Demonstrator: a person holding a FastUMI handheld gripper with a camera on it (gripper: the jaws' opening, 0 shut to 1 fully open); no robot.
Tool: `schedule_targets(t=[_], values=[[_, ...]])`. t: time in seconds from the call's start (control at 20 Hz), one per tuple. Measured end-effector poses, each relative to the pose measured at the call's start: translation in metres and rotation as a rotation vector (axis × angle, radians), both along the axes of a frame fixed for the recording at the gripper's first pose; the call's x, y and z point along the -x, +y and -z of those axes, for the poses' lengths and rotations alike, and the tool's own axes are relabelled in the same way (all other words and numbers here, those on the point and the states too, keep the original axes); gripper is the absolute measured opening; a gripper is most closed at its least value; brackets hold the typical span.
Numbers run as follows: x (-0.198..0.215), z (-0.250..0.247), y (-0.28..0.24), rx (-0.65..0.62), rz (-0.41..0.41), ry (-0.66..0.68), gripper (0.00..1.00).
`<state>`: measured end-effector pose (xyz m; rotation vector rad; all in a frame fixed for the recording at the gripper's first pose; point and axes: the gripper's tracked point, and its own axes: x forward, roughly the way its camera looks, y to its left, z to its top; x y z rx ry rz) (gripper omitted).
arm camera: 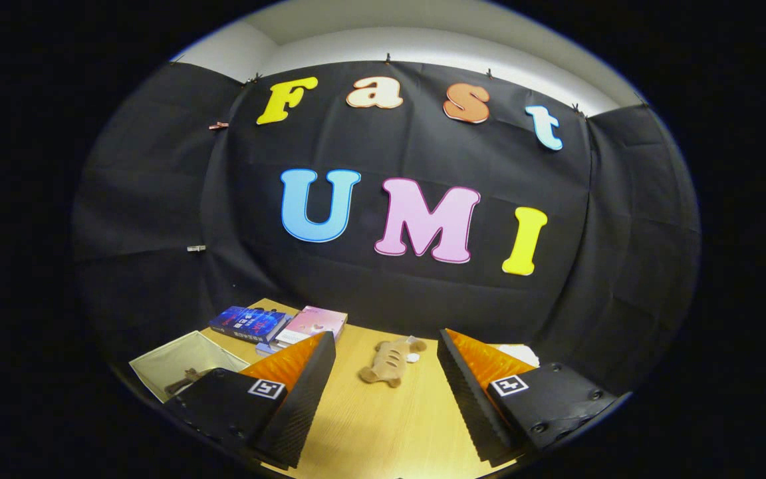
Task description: Open the storage box then place both shoes into the box .Put the left shoe in first, then the right shoe, with the right side of both shoes facing outward in a uniform manner.
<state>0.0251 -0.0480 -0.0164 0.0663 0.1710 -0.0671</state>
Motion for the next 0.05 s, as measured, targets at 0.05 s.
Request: schedule_targets(t=[0.05], values=[[0.0018, -0.0028, 0.0013, 0.006, 0.002, -0.010, 0.96]])
